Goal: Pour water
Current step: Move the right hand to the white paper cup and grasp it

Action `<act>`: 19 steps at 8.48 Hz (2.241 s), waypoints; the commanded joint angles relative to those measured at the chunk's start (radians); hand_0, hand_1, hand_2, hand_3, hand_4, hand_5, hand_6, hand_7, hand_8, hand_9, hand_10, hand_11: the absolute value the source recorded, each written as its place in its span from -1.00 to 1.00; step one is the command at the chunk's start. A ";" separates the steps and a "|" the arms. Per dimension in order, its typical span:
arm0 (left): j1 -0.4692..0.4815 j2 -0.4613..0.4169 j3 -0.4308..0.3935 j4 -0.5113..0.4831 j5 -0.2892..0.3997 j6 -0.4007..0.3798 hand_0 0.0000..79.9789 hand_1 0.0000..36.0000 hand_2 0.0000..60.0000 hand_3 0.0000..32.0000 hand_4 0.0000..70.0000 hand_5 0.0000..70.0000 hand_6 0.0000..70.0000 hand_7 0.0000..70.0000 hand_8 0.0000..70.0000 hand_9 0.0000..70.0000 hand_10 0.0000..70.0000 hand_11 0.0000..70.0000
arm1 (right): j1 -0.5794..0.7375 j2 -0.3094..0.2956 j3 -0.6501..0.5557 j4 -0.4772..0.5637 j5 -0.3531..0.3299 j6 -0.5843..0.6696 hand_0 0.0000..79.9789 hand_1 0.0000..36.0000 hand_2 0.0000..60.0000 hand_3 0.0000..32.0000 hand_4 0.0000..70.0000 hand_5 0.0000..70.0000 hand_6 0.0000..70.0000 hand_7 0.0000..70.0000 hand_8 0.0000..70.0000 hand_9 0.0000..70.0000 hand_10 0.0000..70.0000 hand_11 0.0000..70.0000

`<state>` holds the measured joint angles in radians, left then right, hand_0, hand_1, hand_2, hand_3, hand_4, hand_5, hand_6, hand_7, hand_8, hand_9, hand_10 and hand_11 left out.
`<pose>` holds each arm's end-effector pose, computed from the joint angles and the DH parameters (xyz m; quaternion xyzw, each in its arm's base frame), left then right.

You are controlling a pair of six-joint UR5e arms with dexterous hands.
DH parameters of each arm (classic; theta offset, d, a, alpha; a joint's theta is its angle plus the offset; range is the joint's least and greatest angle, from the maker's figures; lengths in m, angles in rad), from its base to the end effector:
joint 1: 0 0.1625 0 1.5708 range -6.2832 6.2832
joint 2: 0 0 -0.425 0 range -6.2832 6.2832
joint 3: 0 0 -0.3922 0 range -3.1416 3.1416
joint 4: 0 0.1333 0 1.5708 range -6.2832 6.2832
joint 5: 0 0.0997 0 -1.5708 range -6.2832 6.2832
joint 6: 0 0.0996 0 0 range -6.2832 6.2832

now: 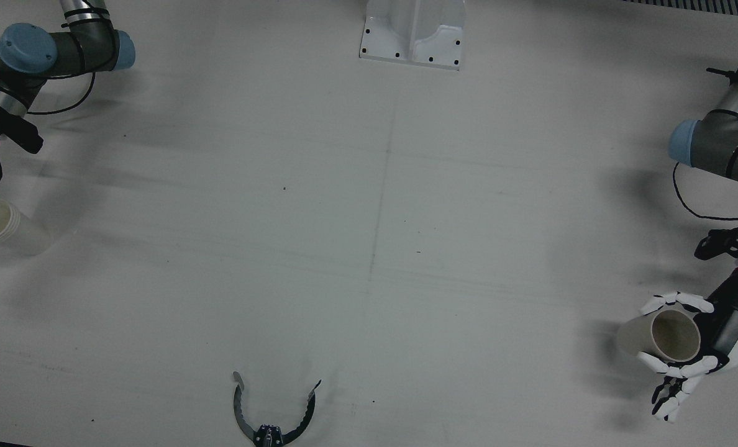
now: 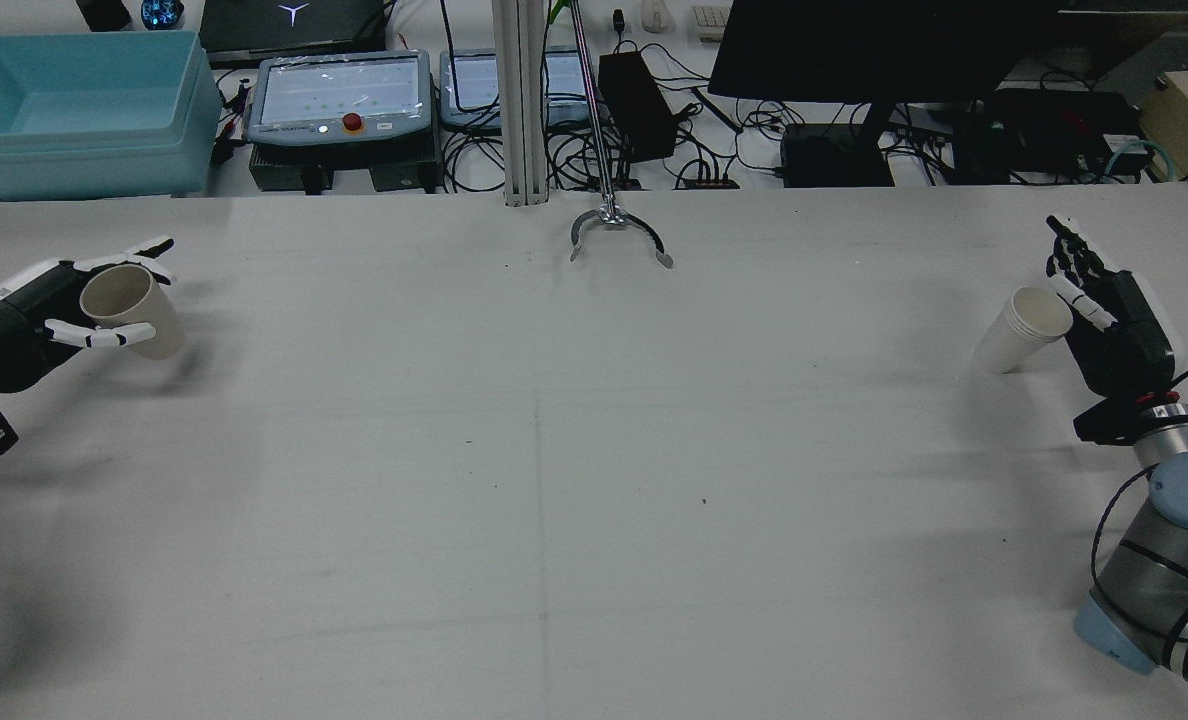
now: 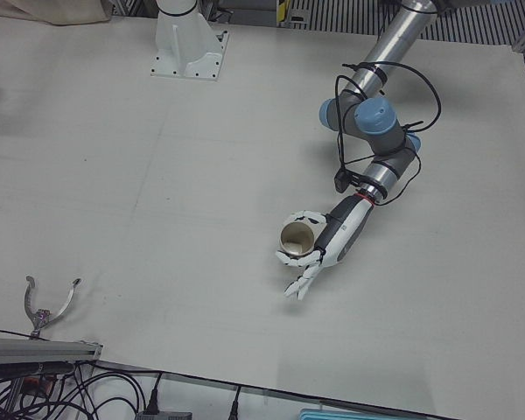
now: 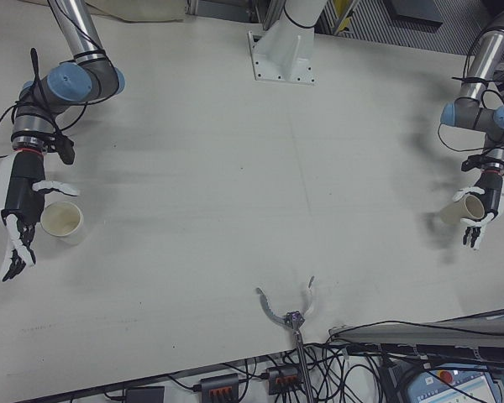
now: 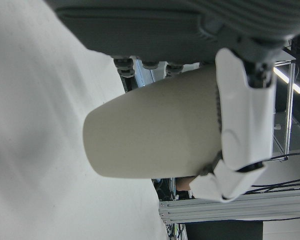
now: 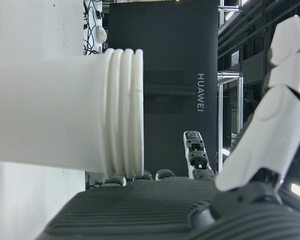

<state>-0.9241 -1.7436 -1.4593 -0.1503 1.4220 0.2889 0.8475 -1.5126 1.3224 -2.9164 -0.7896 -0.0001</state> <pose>0.2324 -0.5535 0.6339 -0.0921 0.7716 -0.5855 0.2310 -0.1679 -0.4975 0.7581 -0.0120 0.7157 -0.6977 0.0289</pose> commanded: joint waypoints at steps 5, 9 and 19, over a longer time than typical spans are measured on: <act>0.004 -0.002 0.000 0.003 0.000 -0.004 0.35 1.00 1.00 -1.00 -0.02 -0.08 -0.92 -0.68 -1.00 -0.98 -0.92 -0.80 | -0.028 -0.012 -0.100 0.000 0.009 0.041 0.06 -0.32 -0.45 -0.80 -0.99 -0.67 -1.00 -1.00 -1.00 -1.00 -1.00 -1.00; 0.004 -0.004 0.004 0.005 0.000 -0.004 0.32 1.00 1.00 -1.00 -0.03 -0.08 -0.91 -0.69 -1.00 -0.98 -0.92 -0.79 | -0.042 0.018 -0.097 -0.010 0.004 0.031 0.14 -0.17 -0.38 -0.85 -0.93 -0.65 -1.00 -0.99 -1.00 -1.00 -1.00 -1.00; 0.004 -0.004 0.007 0.005 -0.002 -0.005 0.32 1.00 1.00 -1.00 -0.04 -0.09 -0.91 -0.69 -1.00 -0.98 -0.91 -0.79 | -0.051 0.045 -0.084 -0.033 0.003 0.028 0.20 0.00 -0.38 -0.86 -0.89 -0.63 -1.00 -0.97 -1.00 -1.00 -1.00 -1.00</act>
<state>-0.9205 -1.7470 -1.4538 -0.1459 1.4205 0.2838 0.7962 -1.4752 1.2388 -2.9475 -0.7869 0.0298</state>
